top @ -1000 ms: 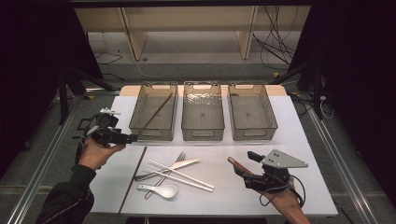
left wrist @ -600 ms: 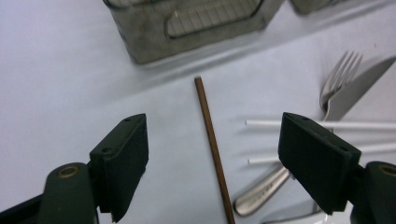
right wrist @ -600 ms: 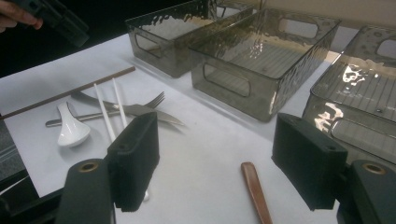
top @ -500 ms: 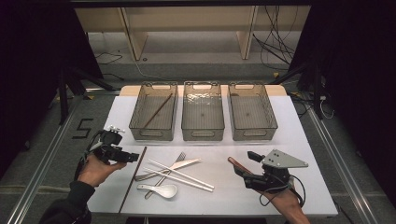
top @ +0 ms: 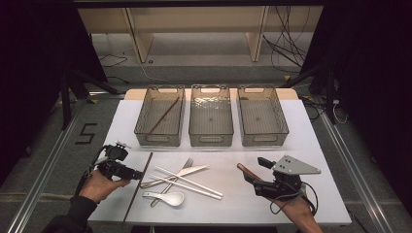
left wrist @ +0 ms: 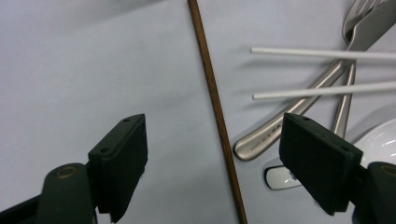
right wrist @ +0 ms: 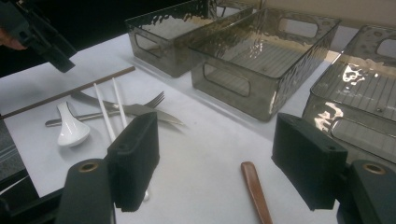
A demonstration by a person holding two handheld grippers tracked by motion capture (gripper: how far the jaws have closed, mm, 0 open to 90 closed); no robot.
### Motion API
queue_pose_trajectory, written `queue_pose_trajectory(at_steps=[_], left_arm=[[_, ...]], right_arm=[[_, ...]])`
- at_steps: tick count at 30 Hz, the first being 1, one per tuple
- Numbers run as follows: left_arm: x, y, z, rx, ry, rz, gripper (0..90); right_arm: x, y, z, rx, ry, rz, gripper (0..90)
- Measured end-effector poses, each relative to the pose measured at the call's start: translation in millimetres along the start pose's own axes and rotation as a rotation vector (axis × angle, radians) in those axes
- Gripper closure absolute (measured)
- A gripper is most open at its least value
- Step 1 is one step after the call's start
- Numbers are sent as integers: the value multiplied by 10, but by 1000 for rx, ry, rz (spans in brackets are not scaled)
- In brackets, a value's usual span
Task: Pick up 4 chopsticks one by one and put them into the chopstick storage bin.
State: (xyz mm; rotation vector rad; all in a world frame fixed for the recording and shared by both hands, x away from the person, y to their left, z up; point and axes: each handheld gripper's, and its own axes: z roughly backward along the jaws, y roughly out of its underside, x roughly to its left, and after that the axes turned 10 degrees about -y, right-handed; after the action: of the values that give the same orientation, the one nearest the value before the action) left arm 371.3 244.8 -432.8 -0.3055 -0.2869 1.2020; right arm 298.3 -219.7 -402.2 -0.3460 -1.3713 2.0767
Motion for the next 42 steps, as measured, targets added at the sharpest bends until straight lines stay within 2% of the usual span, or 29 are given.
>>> queue_pose_trajectory(at_steps=[3, 6, 15, 21, 31, 34, 42], left_arm=[[-34, 27, -29, 31, -5, -32, 251], [-63, 45, -43, 42, -16, -44, 272], [-87, 89, -96, 98, 14, -71, 433], [-121, 98, -129, 117, 6, -84, 456], [-160, 109, -185, 117, -12, -96, 514], [-164, 122, -202, 129, -17, -114, 542], [-176, 130, -203, 107, -27, -123, 604]], right_arm=[[0, 1, -3, 0, 1, 2, 326], [1, 2, -5, 1, 1, 1, 326], [-7, 4, -5, 0, -2, -3, 325], [-13, 8, -6, 0, 1, -12, 325], [-8, 6, -4, 2, 1, -6, 325], [-6, 8, -9, 4, 1, -1, 326], [-3, 8, -8, 4, 1, 1, 326]])
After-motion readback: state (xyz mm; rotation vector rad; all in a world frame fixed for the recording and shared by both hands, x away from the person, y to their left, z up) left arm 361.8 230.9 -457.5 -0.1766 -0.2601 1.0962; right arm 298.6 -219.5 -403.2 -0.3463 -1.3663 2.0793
